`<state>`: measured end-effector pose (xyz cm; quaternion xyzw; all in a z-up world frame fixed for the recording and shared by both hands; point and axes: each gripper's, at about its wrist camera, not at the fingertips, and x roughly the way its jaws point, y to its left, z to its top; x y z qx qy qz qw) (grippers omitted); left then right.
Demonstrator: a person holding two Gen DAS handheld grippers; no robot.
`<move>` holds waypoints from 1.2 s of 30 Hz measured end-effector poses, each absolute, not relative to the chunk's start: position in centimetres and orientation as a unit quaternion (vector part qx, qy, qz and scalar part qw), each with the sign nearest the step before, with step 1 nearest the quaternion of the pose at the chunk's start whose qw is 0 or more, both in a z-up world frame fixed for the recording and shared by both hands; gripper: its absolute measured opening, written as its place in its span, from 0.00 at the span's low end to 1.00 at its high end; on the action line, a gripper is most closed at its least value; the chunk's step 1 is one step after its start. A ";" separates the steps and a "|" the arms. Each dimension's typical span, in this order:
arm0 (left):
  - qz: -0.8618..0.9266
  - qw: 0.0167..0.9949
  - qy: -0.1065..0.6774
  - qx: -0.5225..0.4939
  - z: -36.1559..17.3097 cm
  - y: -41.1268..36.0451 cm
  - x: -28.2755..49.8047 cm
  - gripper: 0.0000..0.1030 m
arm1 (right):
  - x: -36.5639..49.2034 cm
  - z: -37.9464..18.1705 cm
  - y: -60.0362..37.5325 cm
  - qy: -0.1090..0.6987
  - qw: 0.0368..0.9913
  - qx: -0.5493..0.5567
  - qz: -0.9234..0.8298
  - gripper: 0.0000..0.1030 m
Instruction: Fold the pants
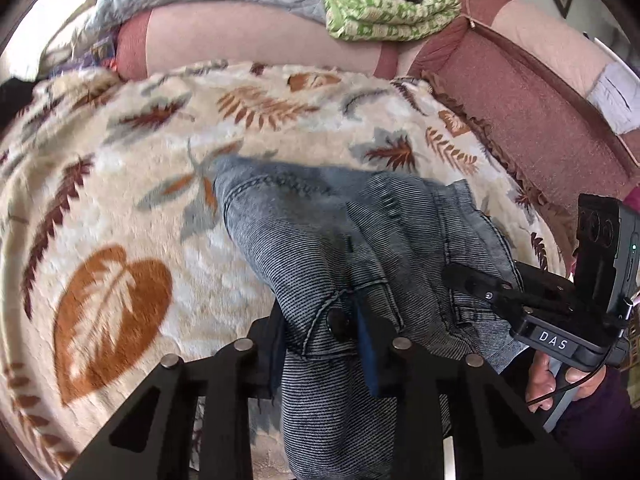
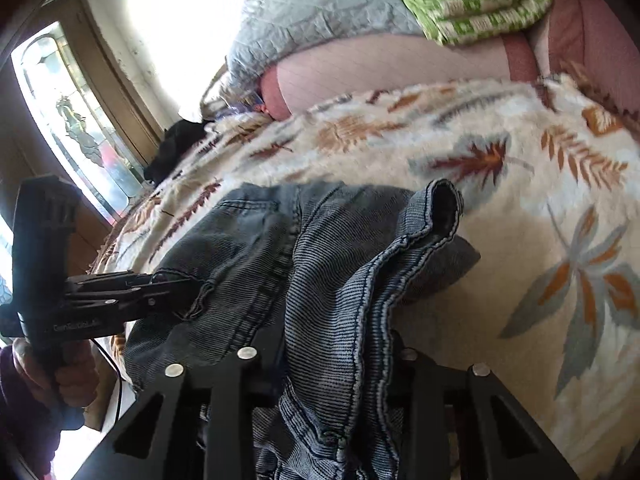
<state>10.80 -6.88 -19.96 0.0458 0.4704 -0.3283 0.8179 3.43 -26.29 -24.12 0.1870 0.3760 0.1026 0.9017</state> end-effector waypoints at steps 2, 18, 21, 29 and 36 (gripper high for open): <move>-0.329 0.829 0.448 0.062 -18.1 -7.3 11.2 0.30 | 4.1 -23.0 -26.1 0.362 0.907 0.186 0.108 0.31; -0.124 0.862 0.477 0.119 -24.3 -7.1 23.4 0.63 | 21.7 -27.4 -25.4 0.451 0.869 0.199 0.050 0.71; -0.102 0.877 0.457 0.112 -22.6 -6.1 22.0 0.77 | 19.8 -26.3 -25.5 0.422 0.884 0.198 0.048 0.72; -0.048 0.935 0.336 0.105 -13.9 -4.6 14.3 0.84 | 10.1 -17.9 -26.8 0.325 0.923 0.204 0.037 0.73; -0.048 0.964 0.255 0.064 -6.4 -2.7 6.8 0.90 | 1.5 -11.0 -25.1 0.249 0.954 0.165 0.018 0.78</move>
